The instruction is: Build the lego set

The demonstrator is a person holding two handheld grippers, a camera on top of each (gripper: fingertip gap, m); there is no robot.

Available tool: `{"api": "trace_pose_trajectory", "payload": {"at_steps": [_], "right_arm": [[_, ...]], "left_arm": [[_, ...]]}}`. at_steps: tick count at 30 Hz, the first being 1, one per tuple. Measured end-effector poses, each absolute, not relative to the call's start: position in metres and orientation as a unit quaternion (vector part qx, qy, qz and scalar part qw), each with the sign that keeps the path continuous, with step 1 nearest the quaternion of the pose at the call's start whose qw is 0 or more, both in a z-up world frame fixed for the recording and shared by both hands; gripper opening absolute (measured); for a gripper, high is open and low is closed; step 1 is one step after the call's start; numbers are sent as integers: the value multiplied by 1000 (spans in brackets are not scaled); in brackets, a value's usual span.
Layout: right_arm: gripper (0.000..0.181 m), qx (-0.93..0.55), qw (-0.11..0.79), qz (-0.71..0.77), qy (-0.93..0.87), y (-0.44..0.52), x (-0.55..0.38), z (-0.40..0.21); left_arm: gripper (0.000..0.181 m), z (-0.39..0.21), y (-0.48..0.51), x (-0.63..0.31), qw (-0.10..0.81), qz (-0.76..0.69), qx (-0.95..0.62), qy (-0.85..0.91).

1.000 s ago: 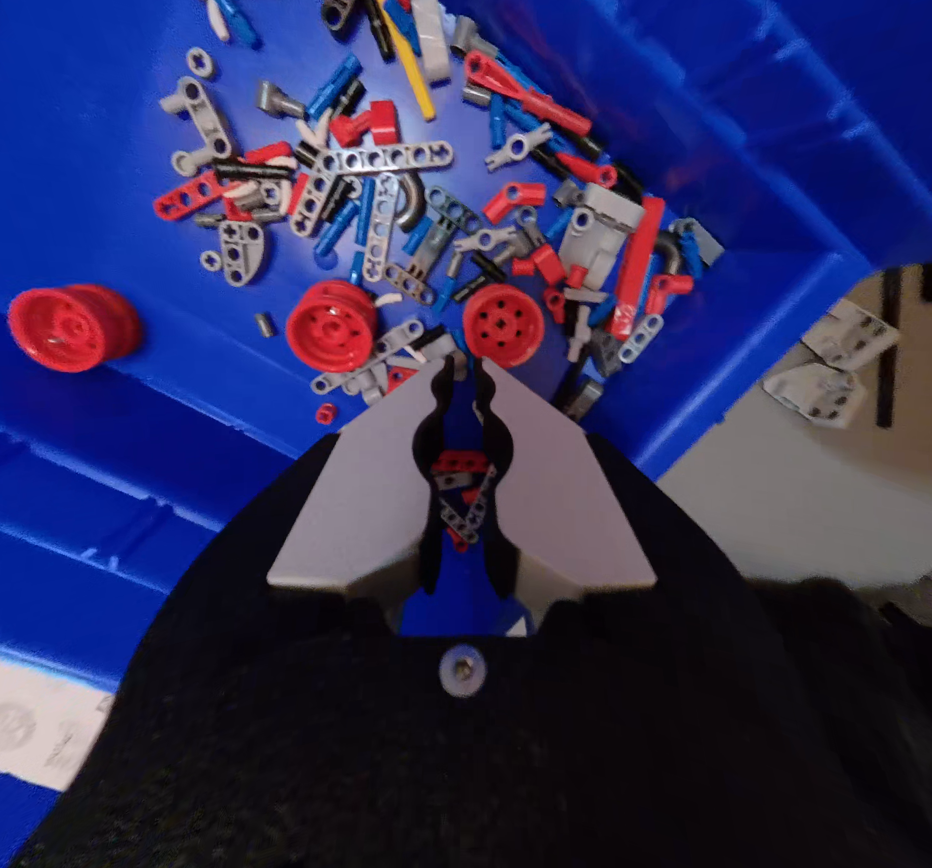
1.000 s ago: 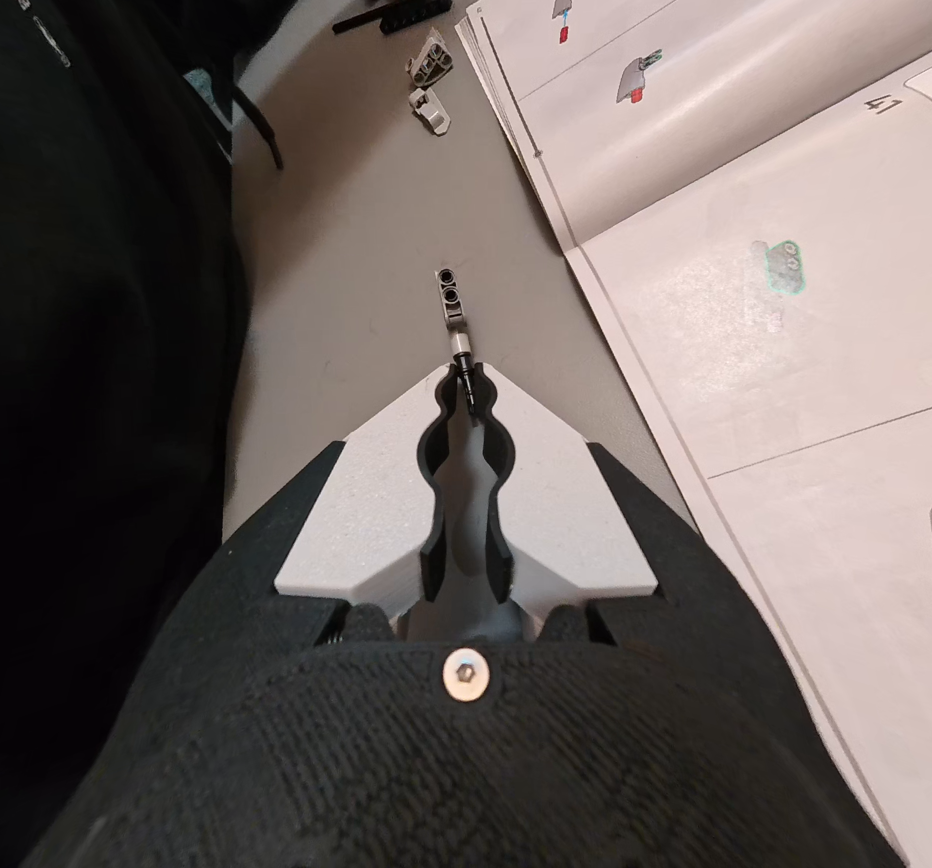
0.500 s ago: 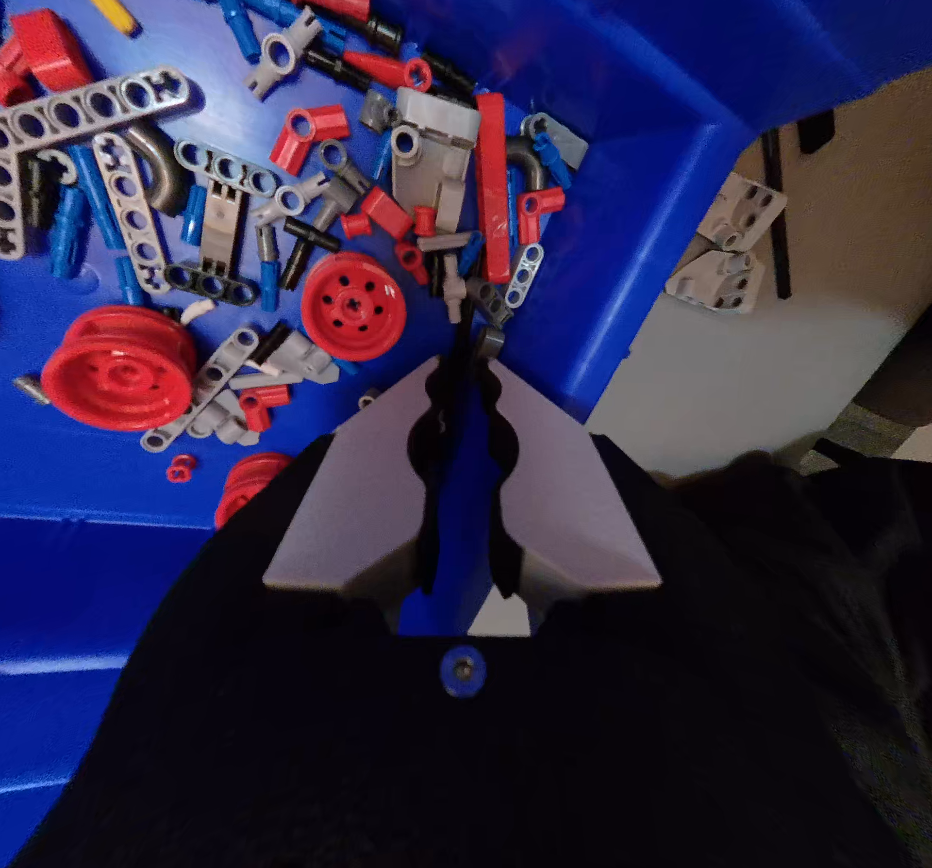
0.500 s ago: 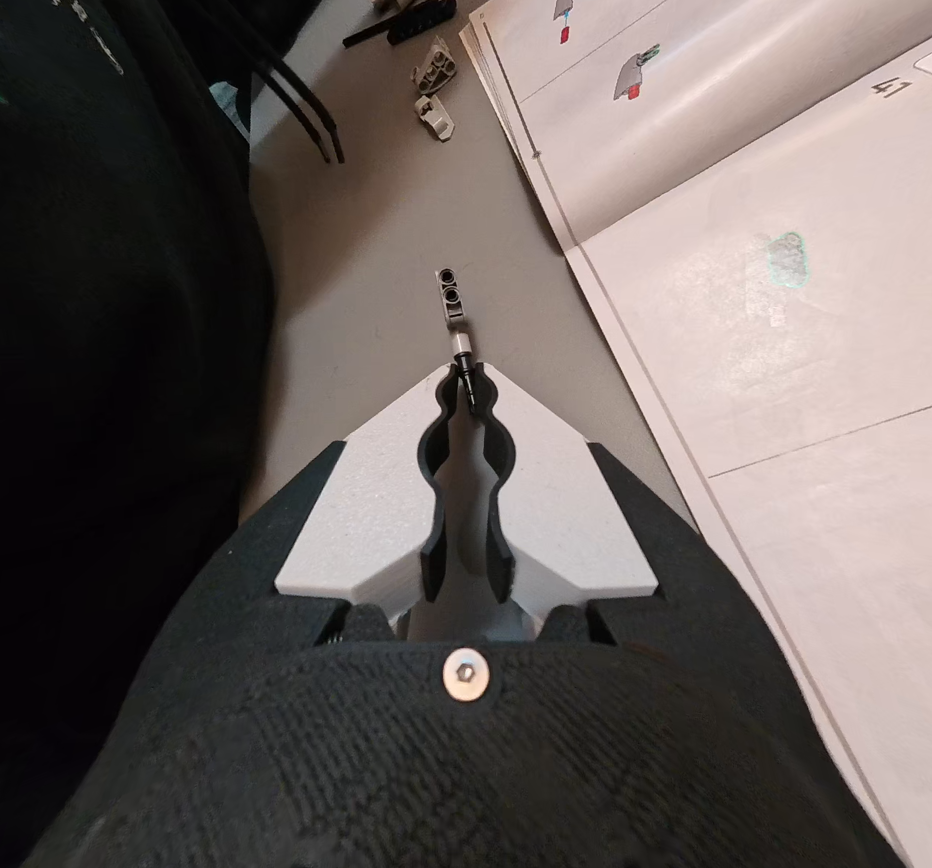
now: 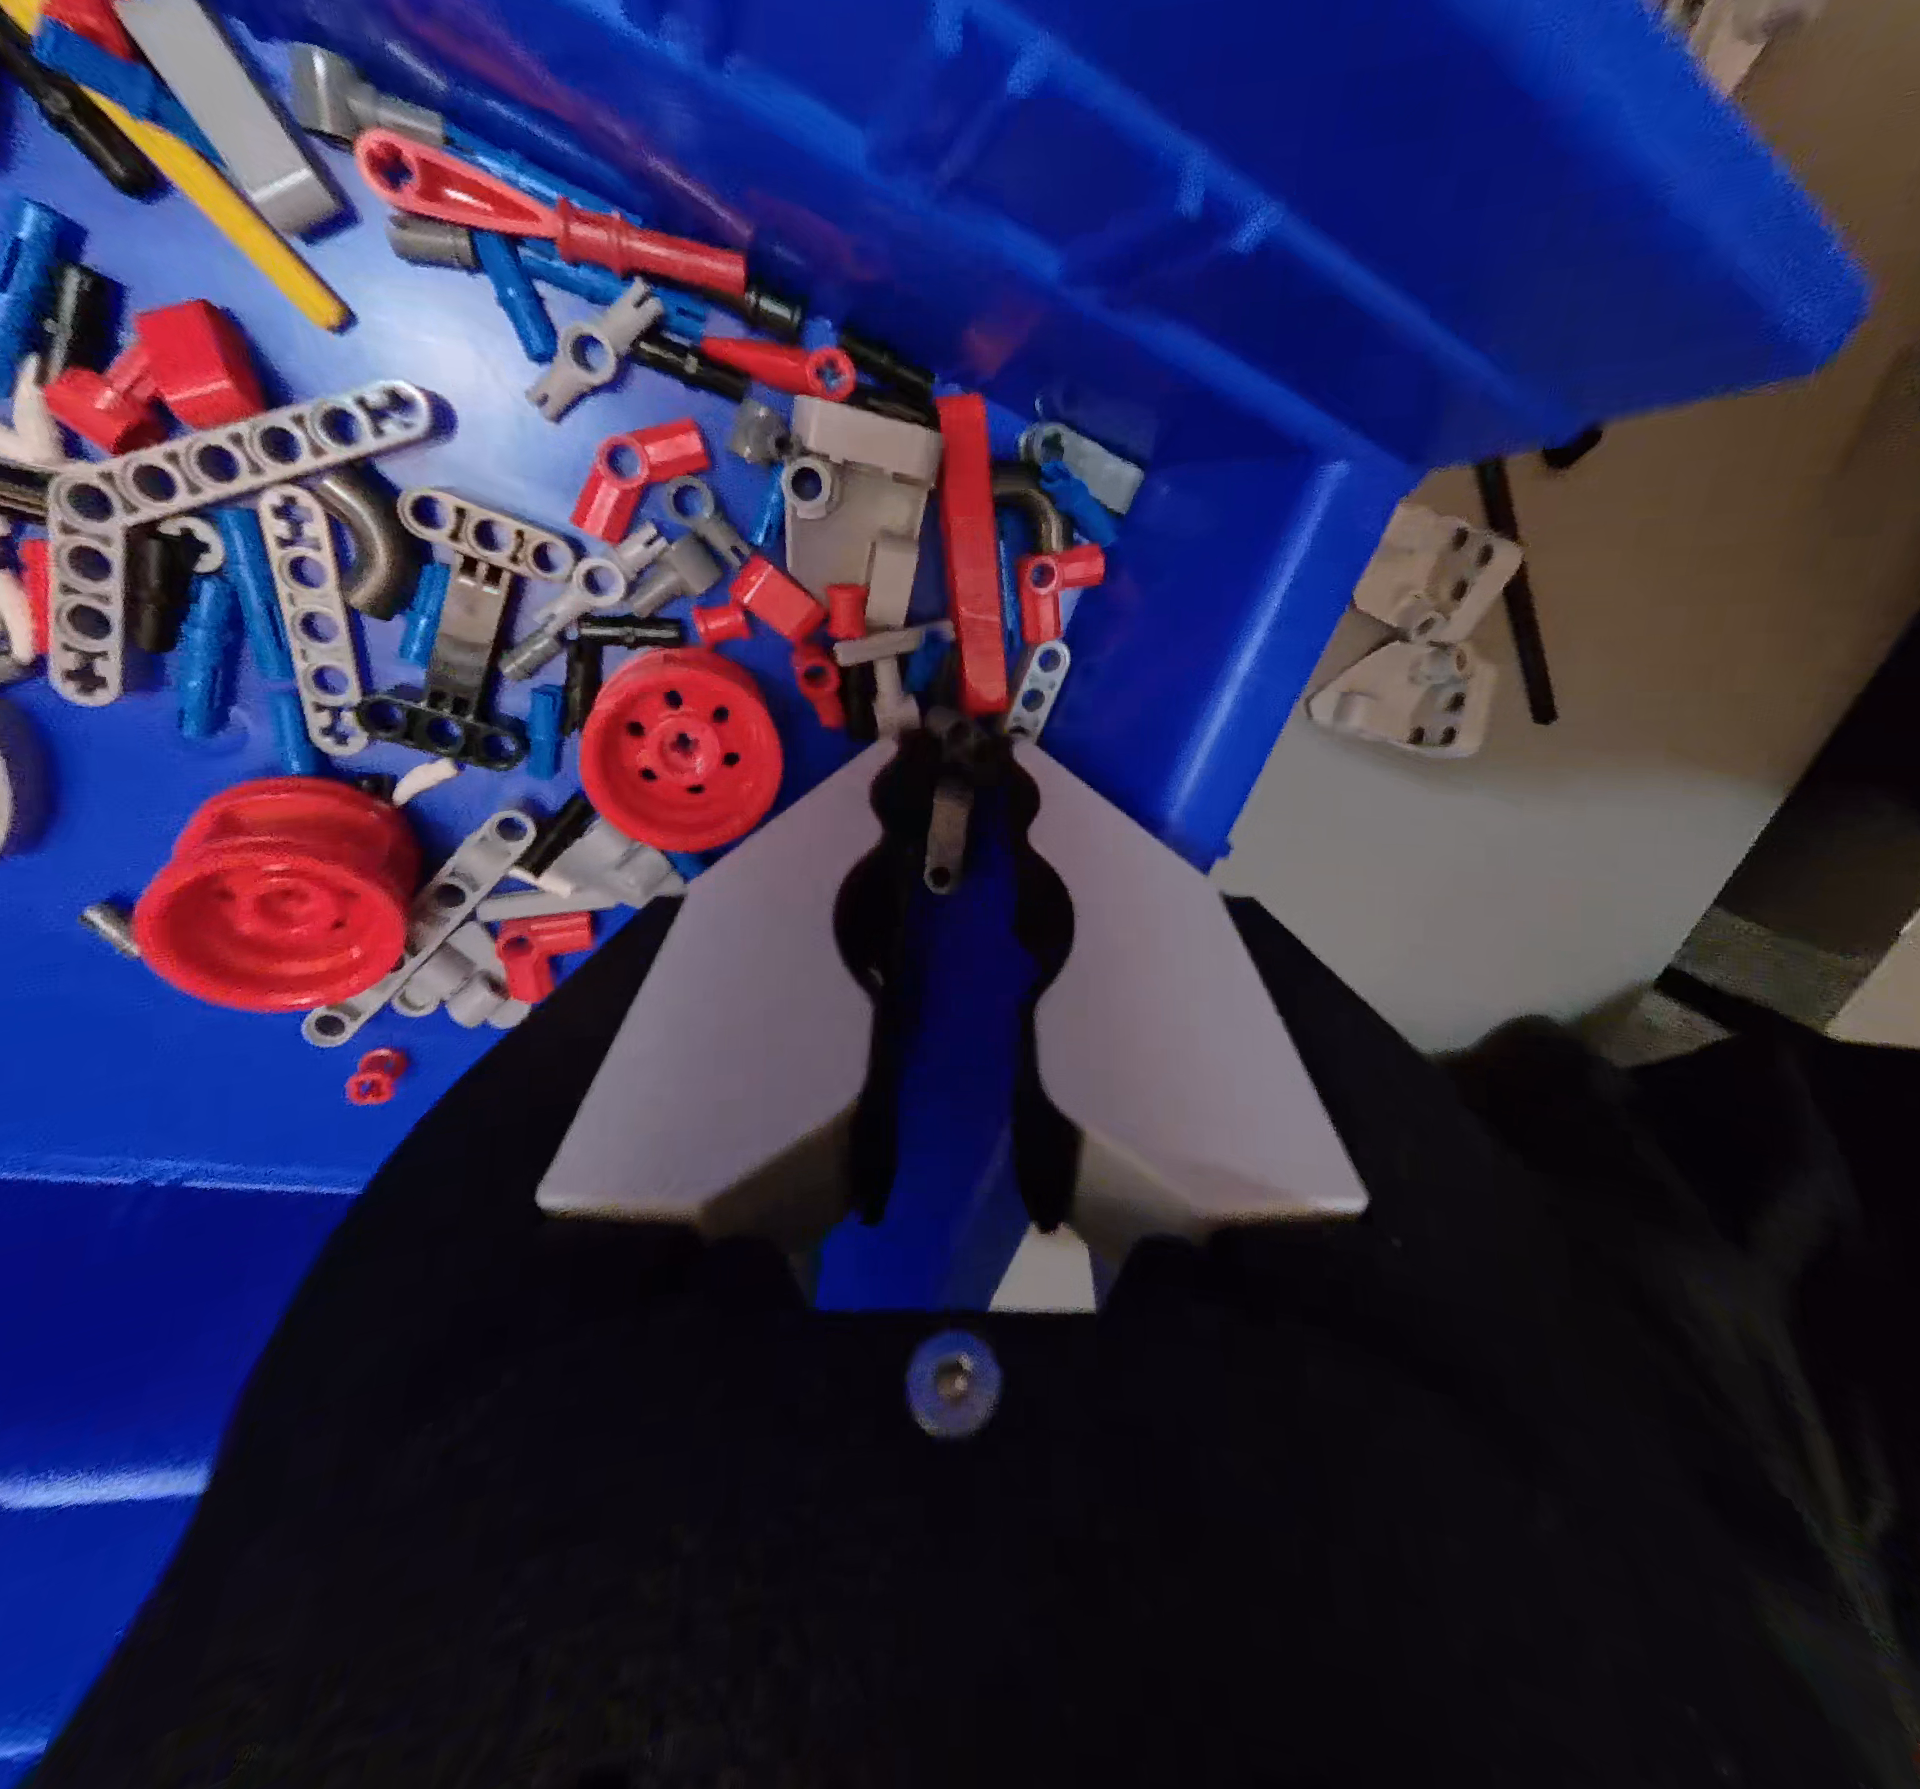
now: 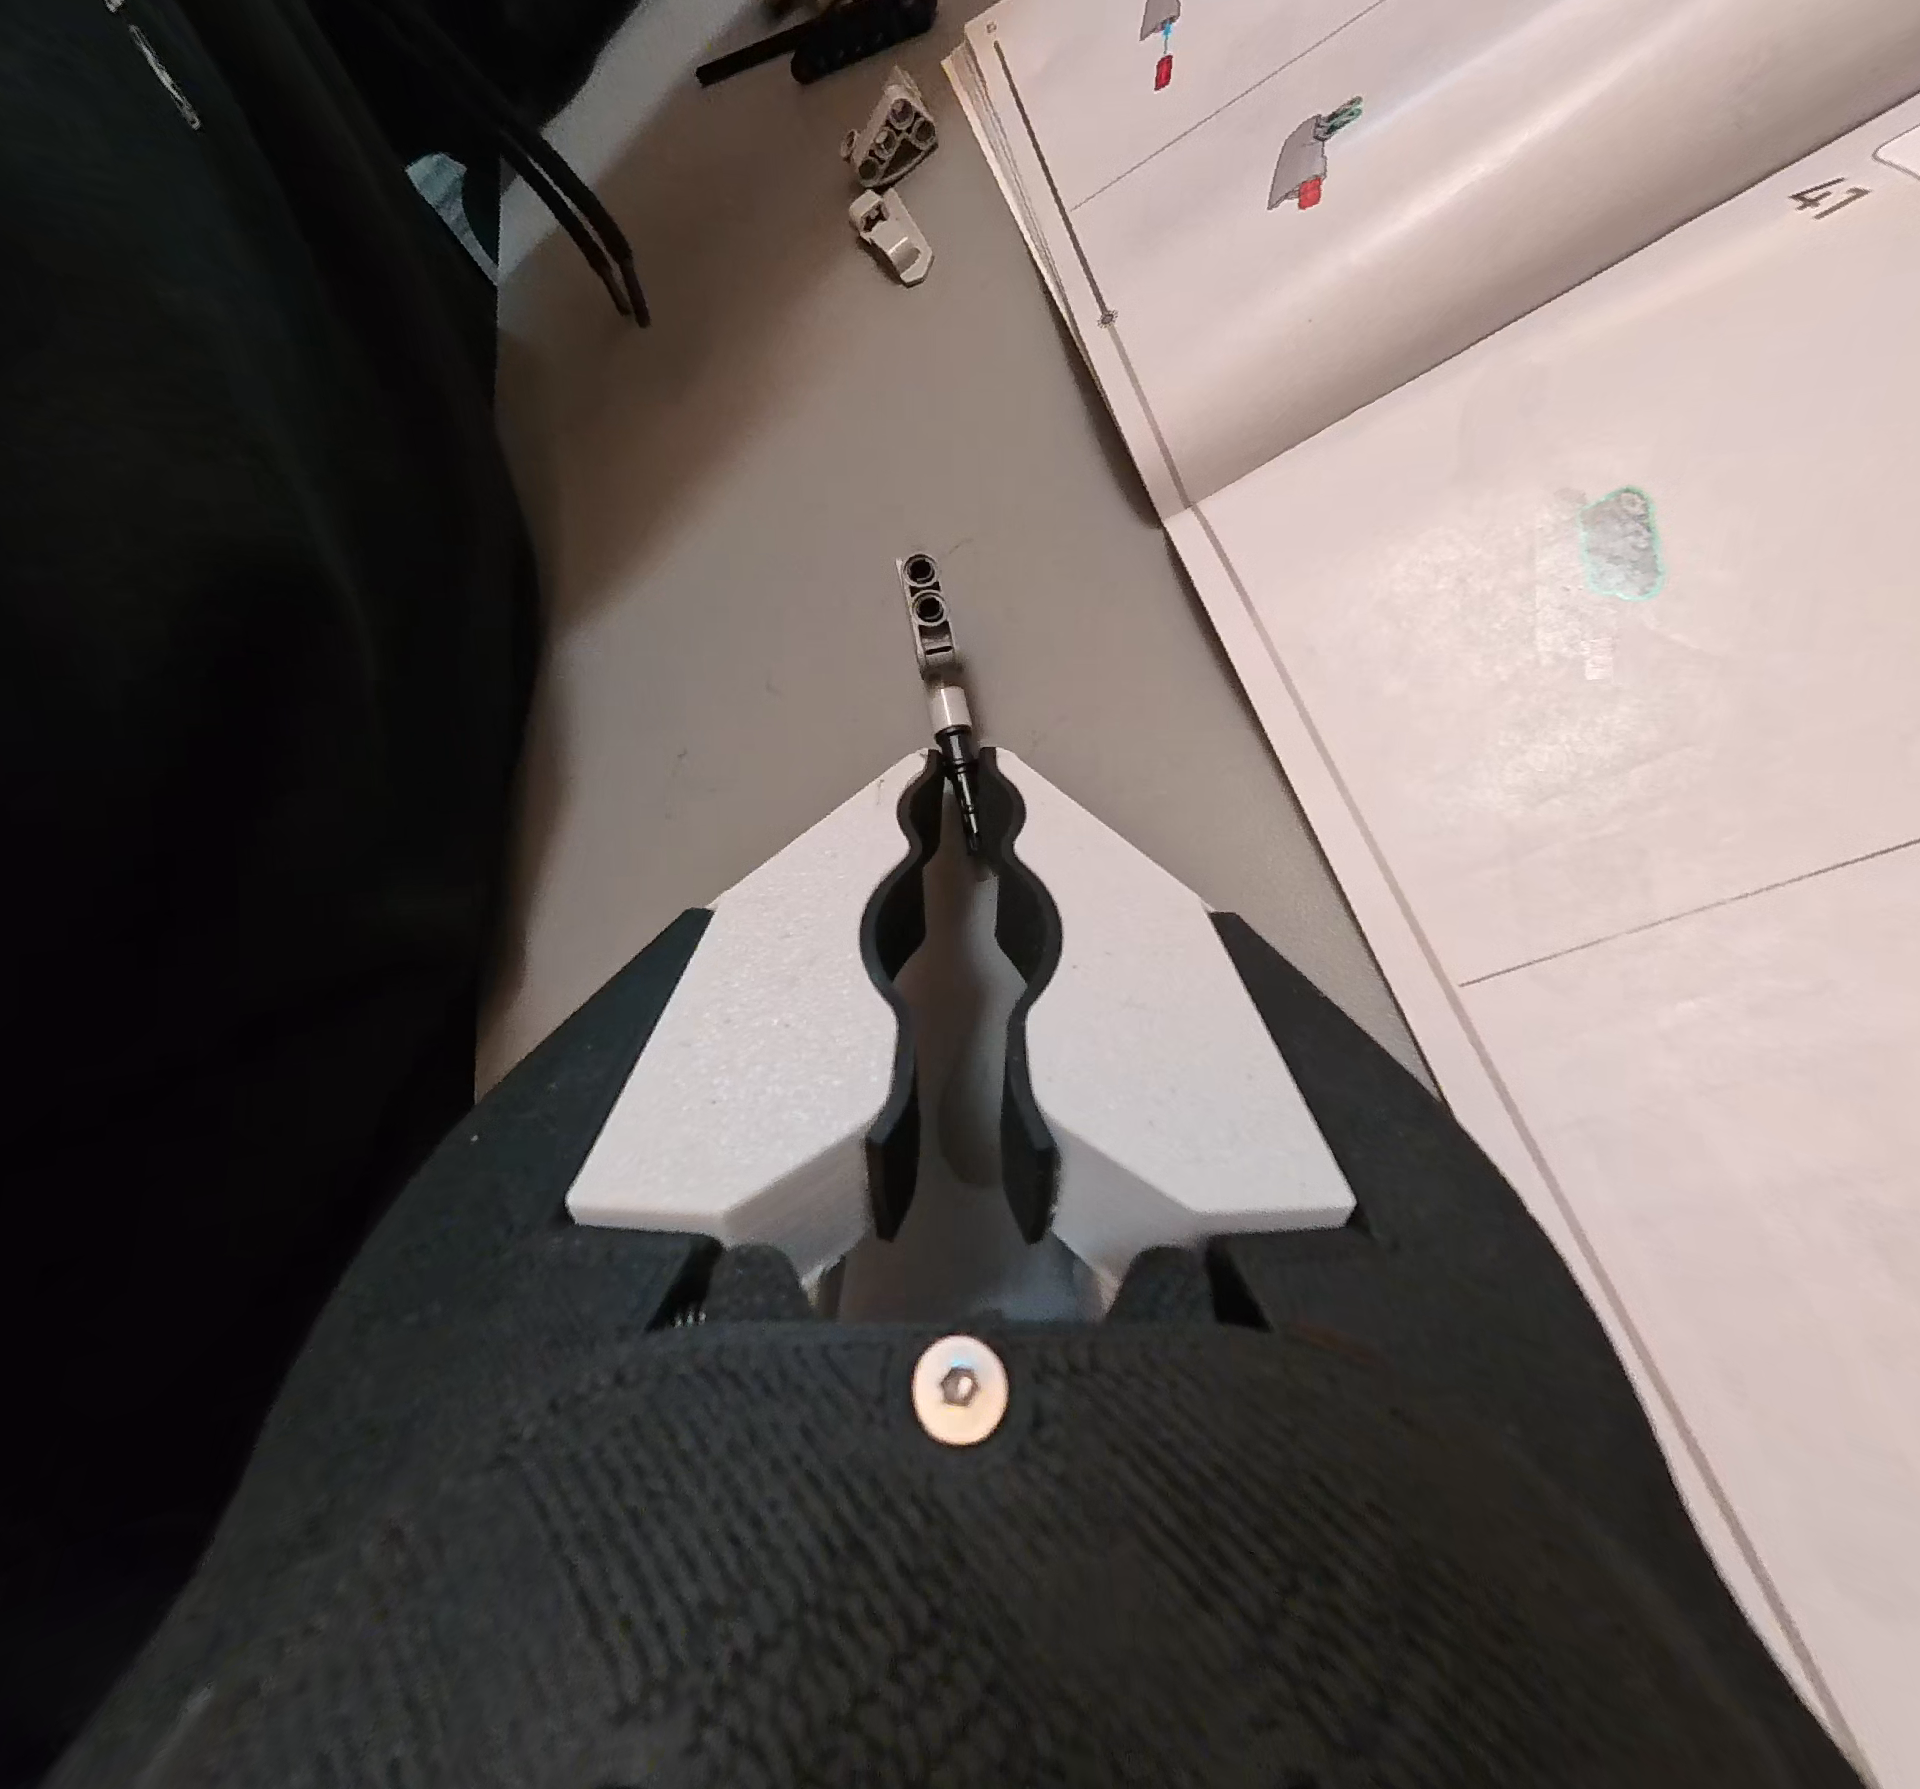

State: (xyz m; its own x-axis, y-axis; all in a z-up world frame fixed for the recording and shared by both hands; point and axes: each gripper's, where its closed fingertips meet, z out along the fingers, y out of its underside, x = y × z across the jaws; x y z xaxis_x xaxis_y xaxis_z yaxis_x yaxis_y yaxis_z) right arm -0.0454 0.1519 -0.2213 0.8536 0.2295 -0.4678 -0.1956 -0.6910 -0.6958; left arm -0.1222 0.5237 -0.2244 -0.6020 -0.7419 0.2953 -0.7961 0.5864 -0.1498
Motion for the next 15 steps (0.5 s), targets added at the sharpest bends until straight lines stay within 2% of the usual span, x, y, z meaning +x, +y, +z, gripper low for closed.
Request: {"api": "trace_pose_trajectory", "payload": {"at_steps": [15], "right_arm": [[5,-886,396,240,-25,152,-46,-223]], "left_arm": [[6,-226,524,-116,99,131,486,-858]]}}
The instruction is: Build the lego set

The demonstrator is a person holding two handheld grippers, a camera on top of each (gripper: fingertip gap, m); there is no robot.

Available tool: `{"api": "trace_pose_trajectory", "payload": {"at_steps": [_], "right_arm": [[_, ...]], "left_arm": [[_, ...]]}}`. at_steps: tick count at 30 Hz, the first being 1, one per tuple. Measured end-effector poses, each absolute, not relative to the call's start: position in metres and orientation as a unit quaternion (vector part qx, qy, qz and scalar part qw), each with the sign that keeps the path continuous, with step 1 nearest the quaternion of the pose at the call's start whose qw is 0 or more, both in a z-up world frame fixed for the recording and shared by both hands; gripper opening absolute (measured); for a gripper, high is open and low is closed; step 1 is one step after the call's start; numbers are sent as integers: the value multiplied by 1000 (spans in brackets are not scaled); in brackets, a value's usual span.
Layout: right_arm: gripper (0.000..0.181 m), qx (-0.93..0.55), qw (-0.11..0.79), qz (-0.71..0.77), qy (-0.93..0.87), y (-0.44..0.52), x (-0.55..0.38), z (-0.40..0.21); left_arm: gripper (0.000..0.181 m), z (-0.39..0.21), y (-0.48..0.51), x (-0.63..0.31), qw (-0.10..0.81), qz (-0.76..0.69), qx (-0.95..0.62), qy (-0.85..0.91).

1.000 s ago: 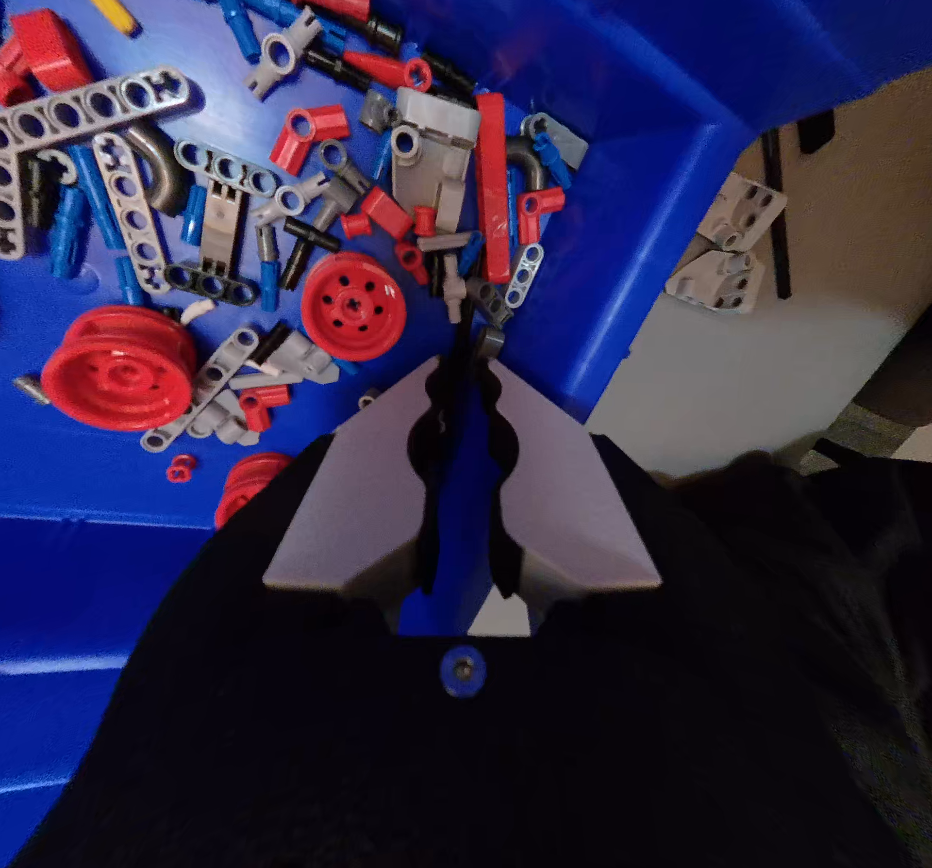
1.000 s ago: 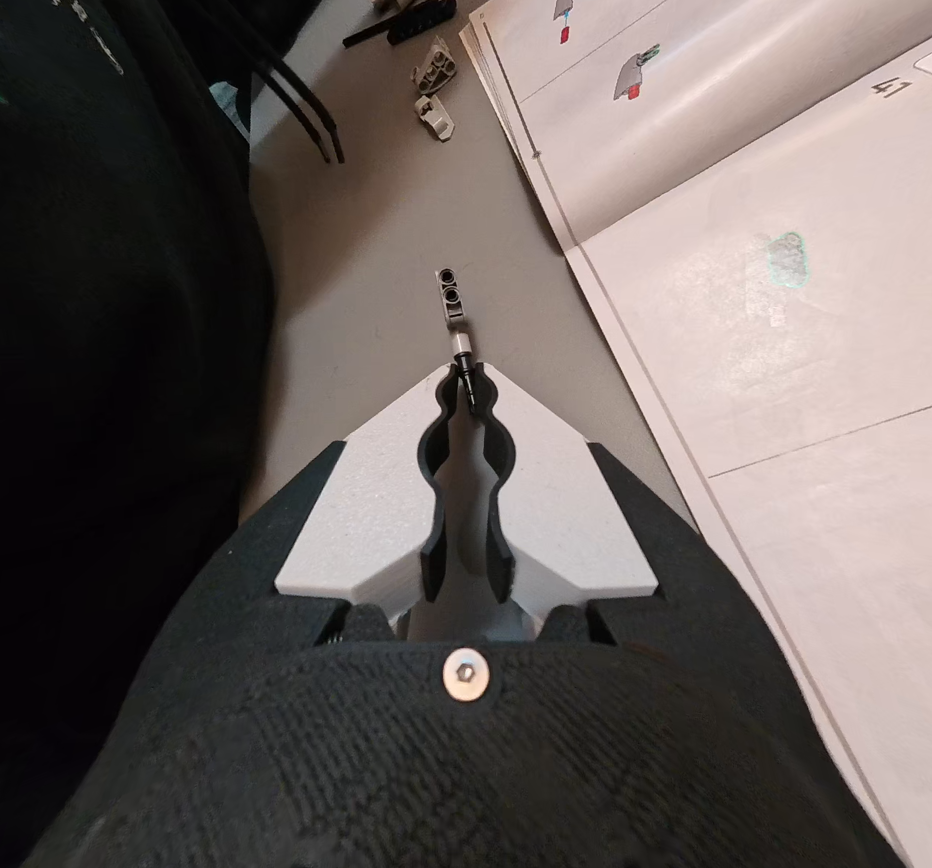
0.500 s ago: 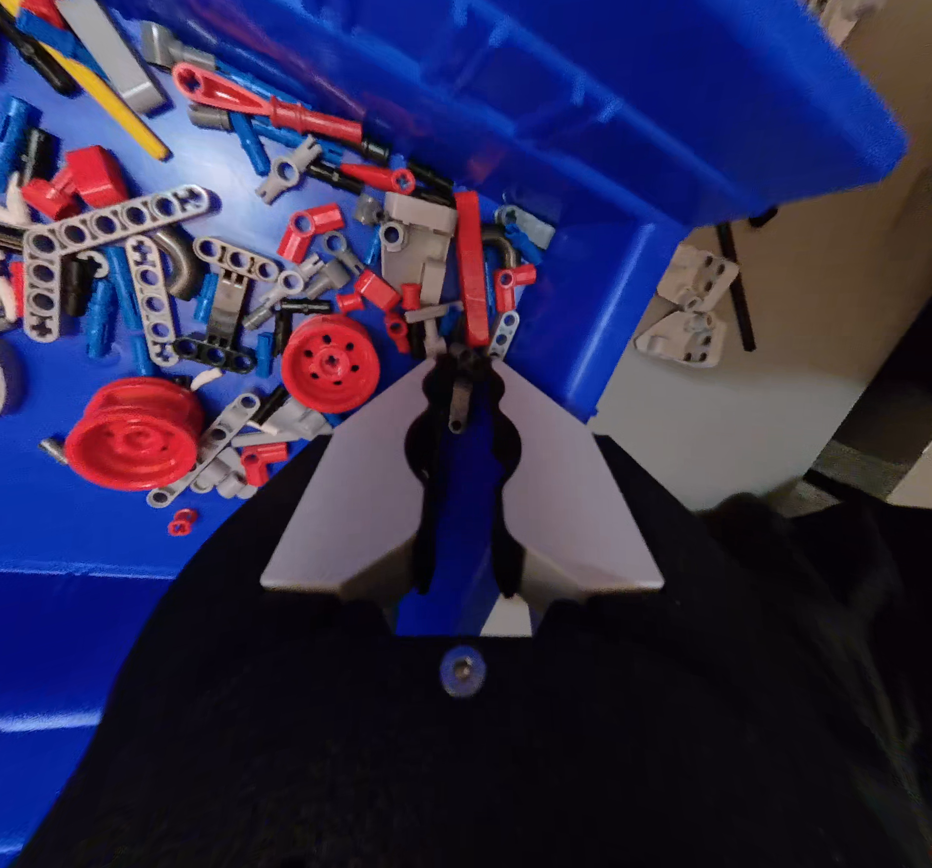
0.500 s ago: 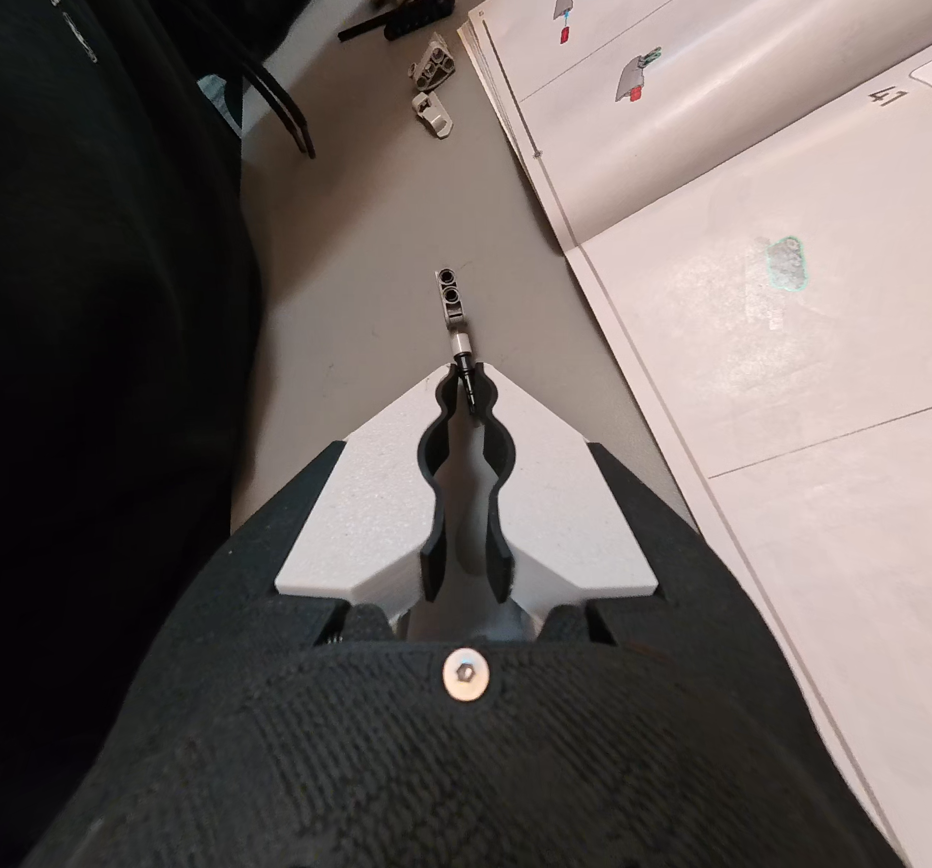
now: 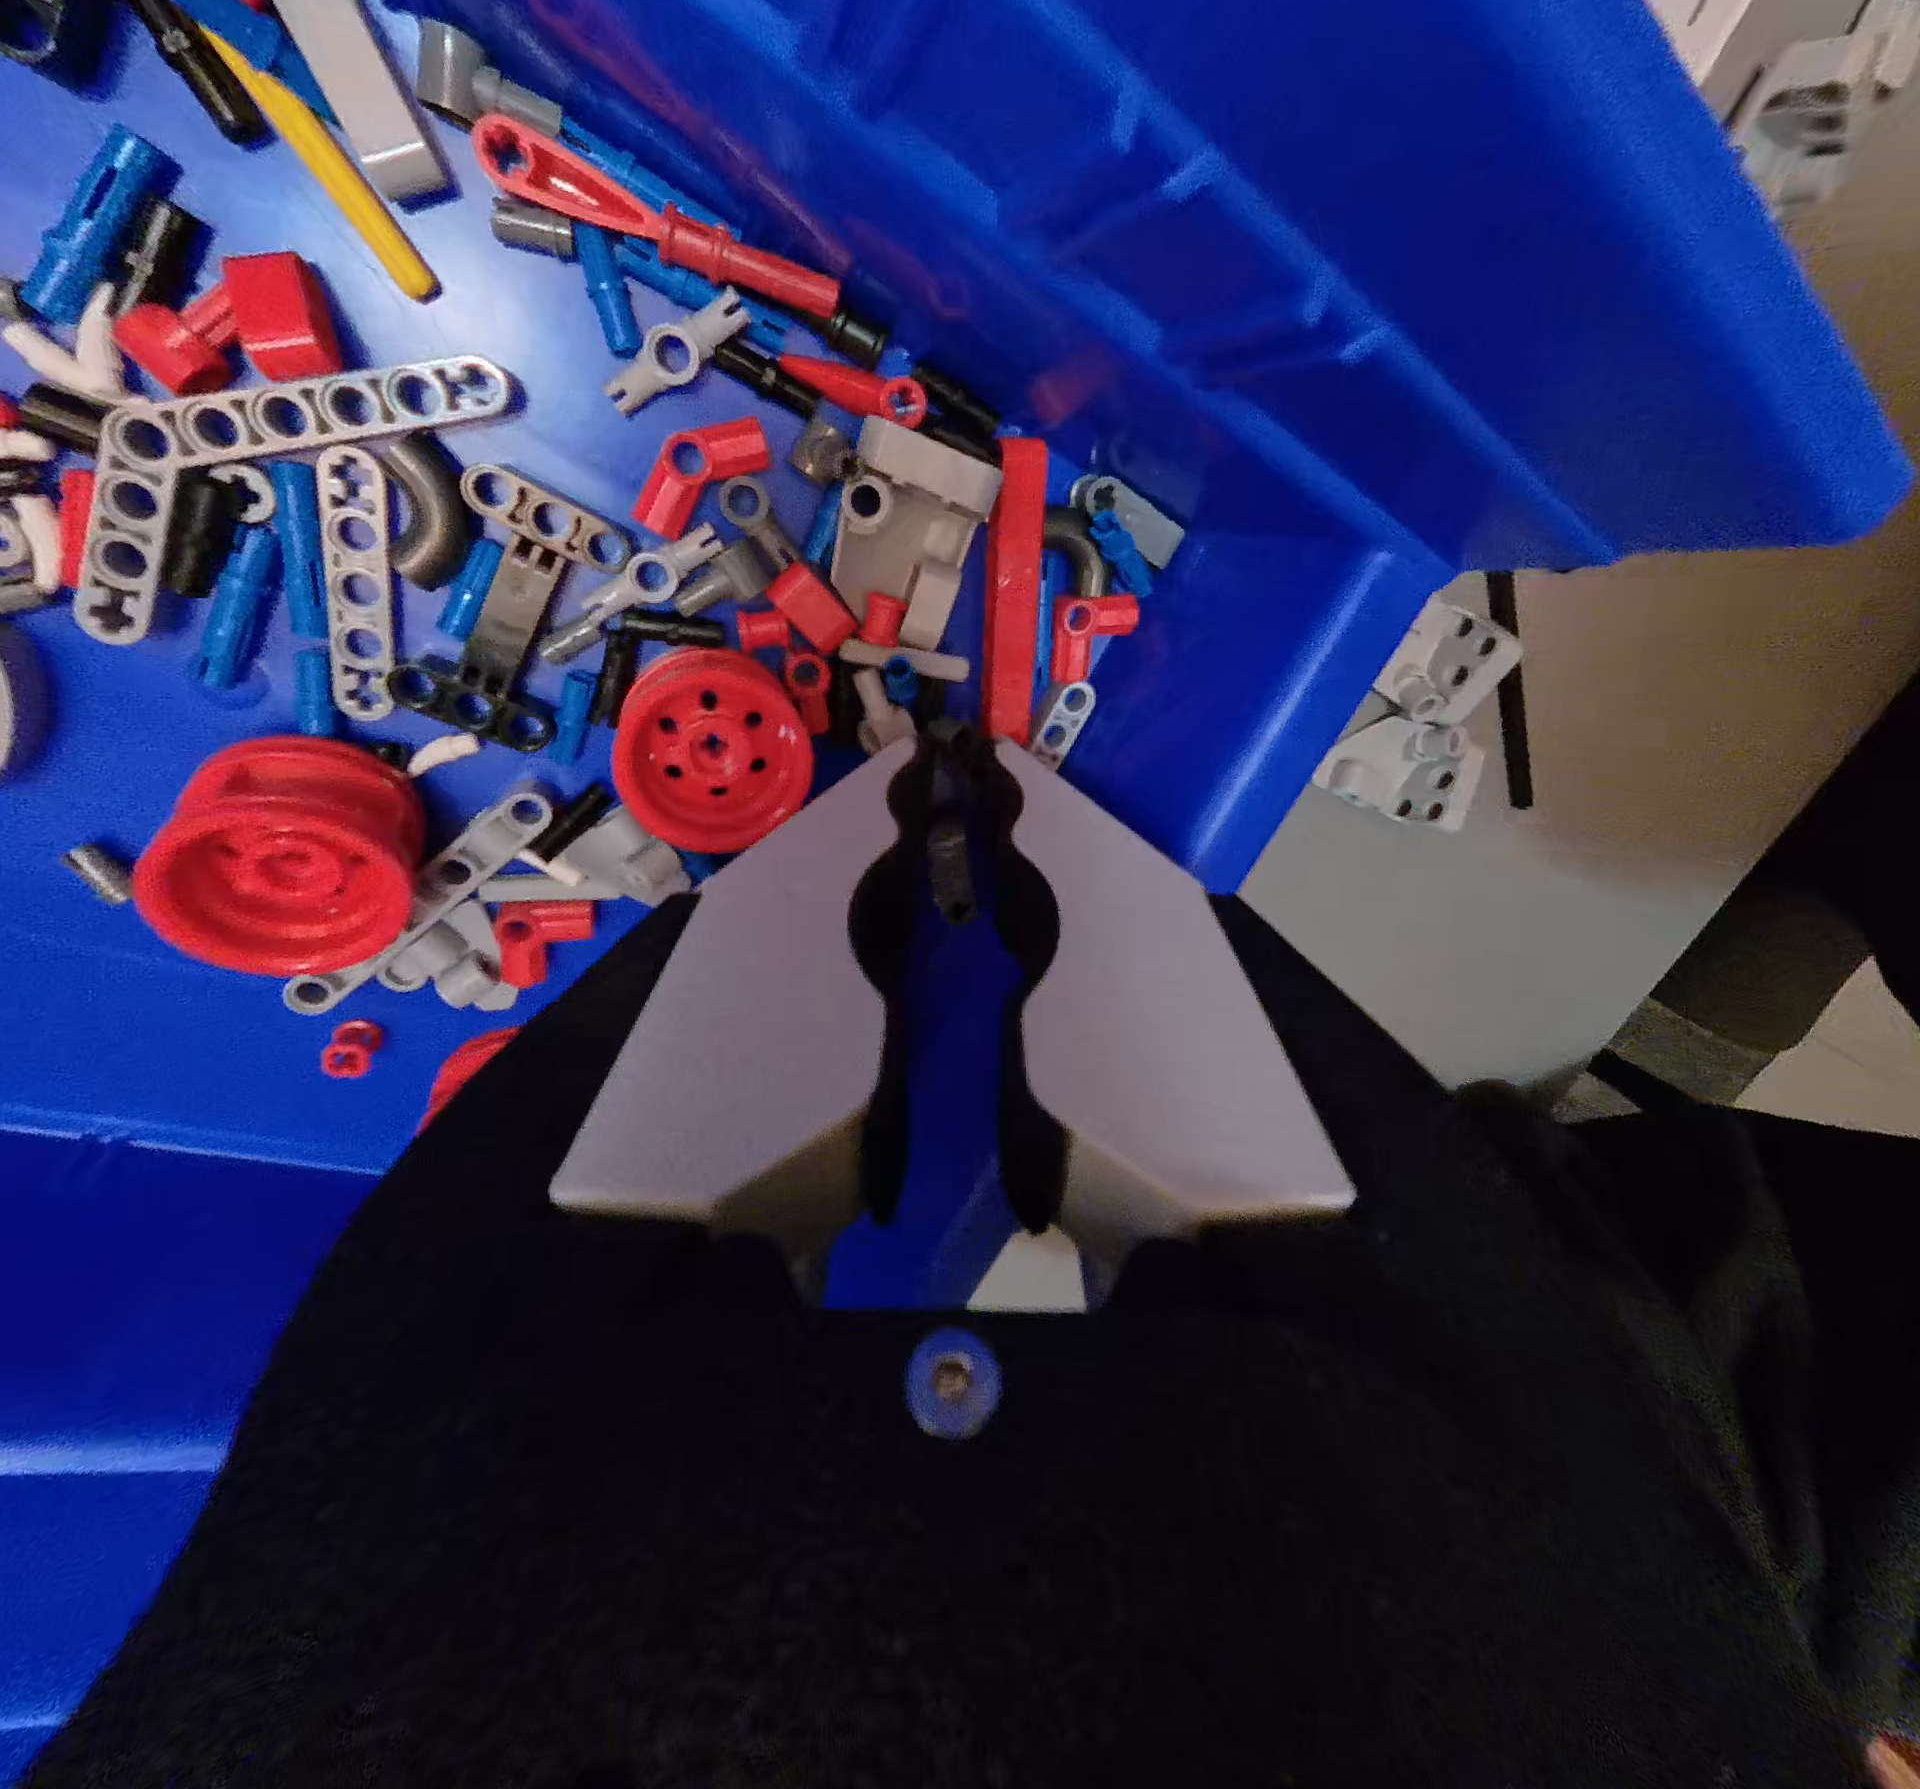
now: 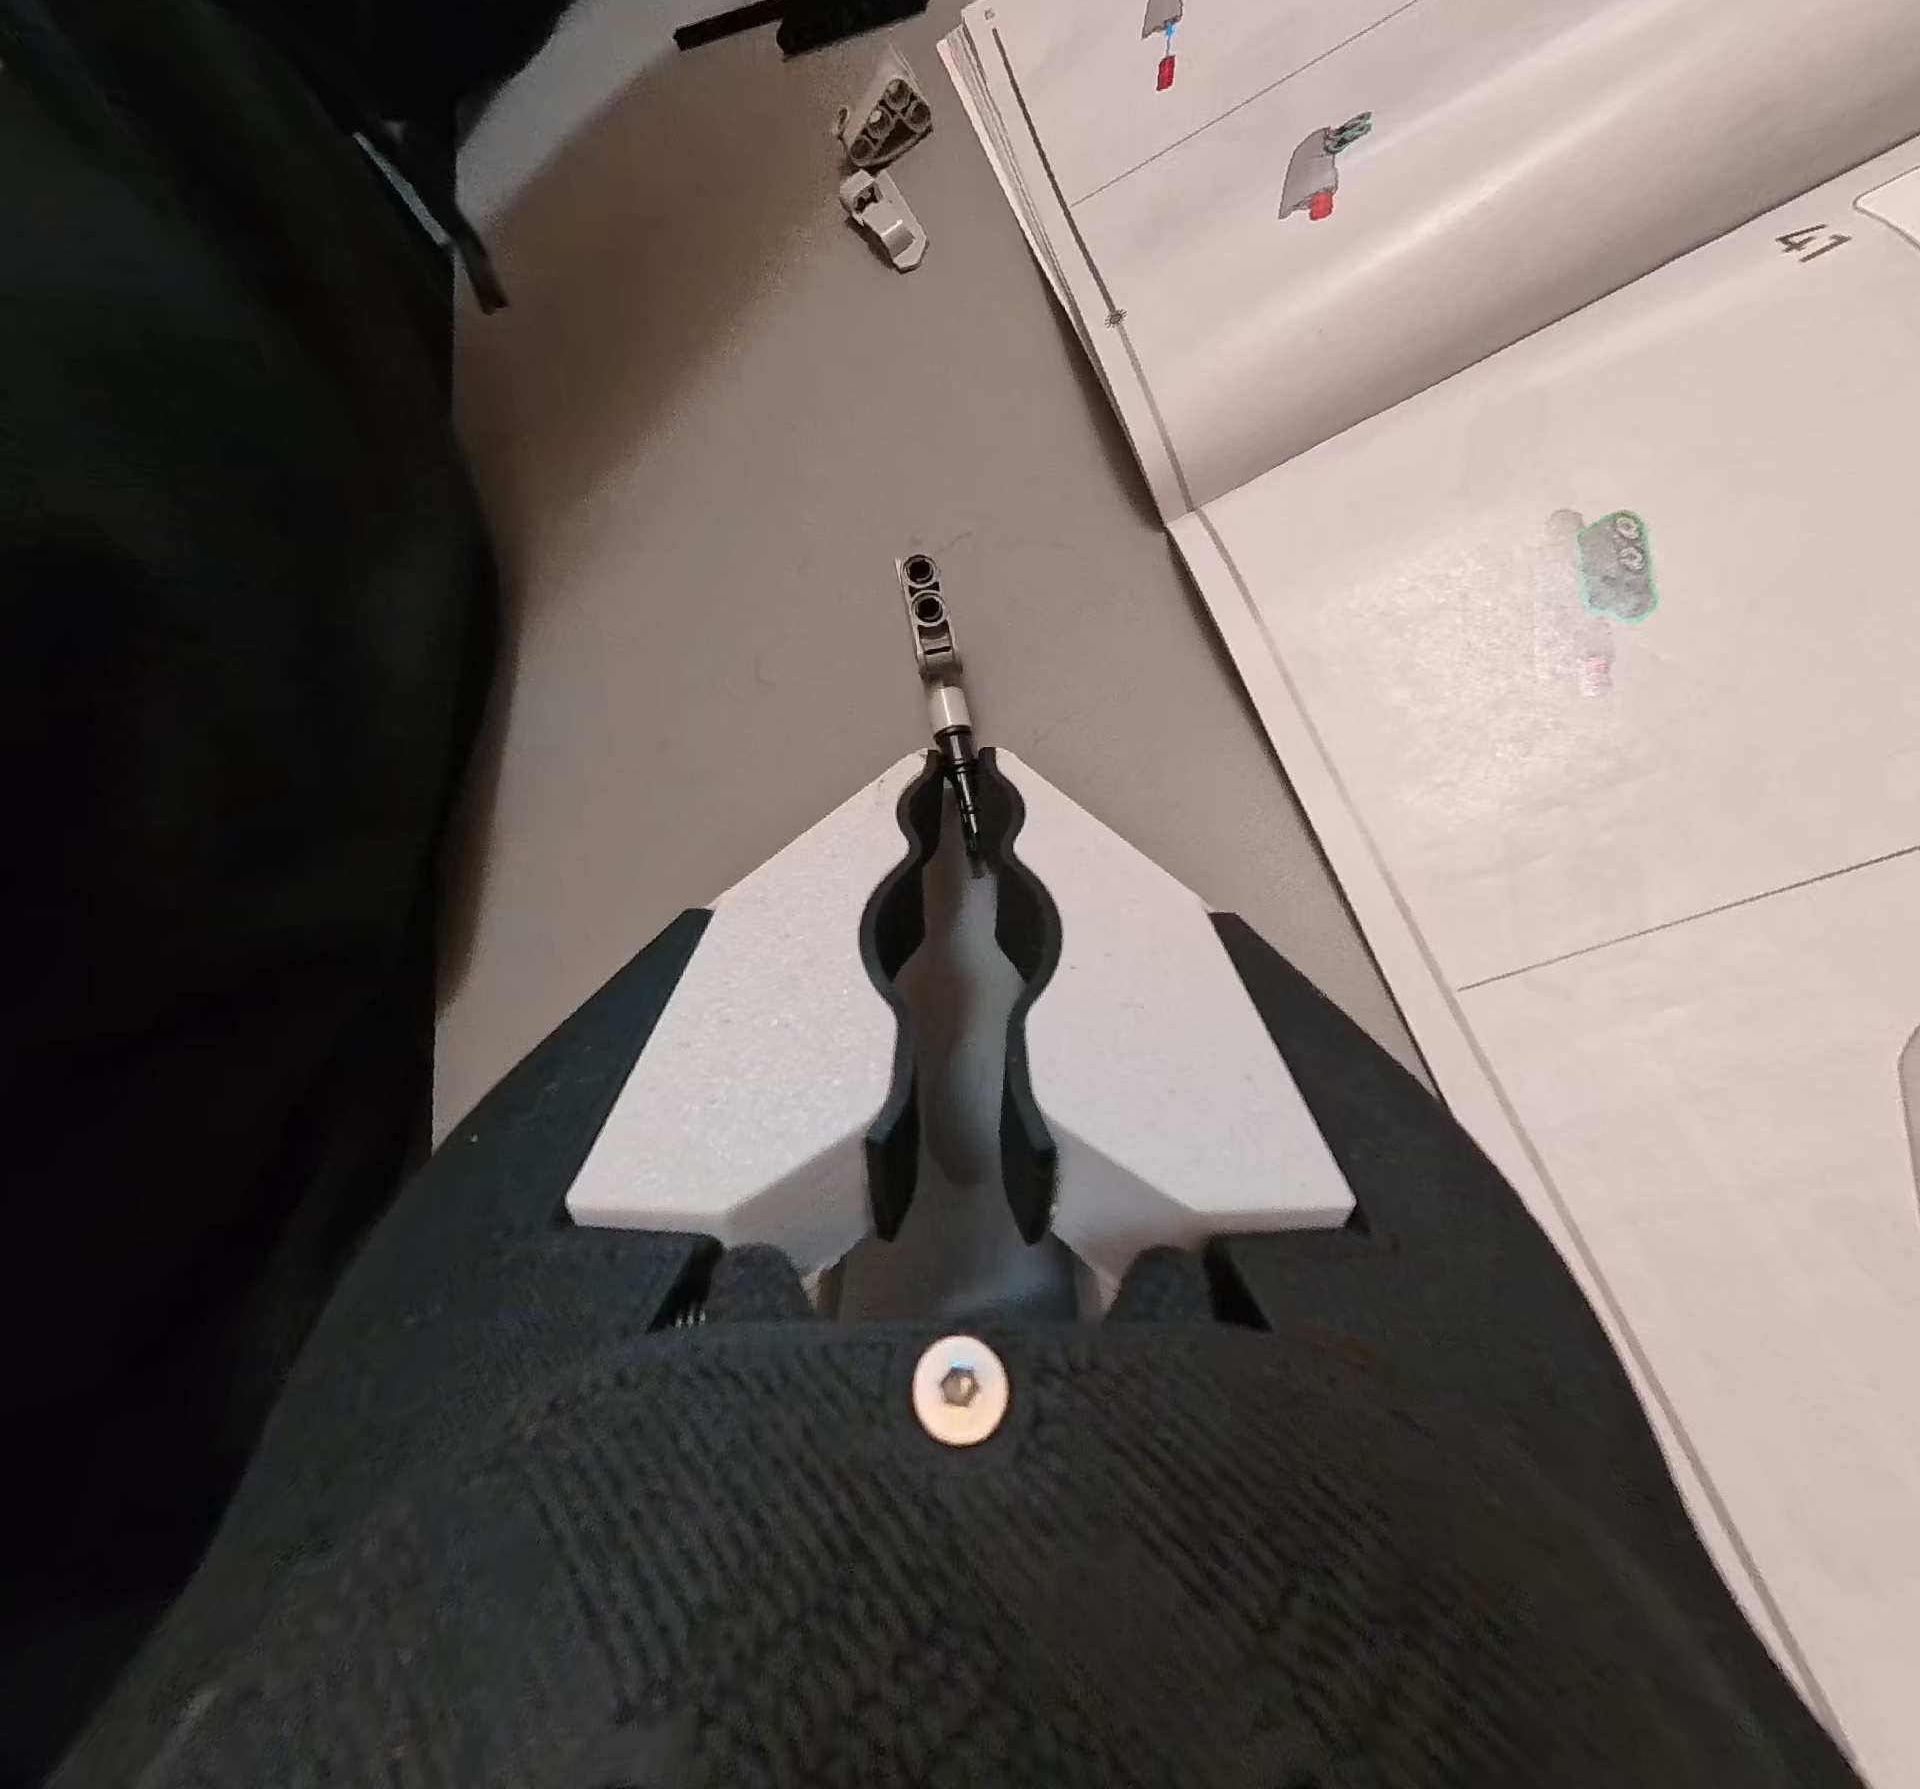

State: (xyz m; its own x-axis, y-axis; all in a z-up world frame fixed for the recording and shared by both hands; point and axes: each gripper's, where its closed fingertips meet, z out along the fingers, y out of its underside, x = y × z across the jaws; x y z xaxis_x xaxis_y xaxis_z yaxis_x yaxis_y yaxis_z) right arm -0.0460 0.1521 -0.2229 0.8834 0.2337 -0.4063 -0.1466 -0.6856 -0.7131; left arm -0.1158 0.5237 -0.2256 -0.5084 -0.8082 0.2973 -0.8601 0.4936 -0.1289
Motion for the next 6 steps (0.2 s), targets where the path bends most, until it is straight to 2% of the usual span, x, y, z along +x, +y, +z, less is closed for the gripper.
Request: {"api": "trace_pose_trajectory", "payload": {"at_steps": [6], "right_arm": [[5,-889,397,229,-30,152,-46,-224]], "left_arm": [[5,-227,523,-111,27,75,495,-865]]}}
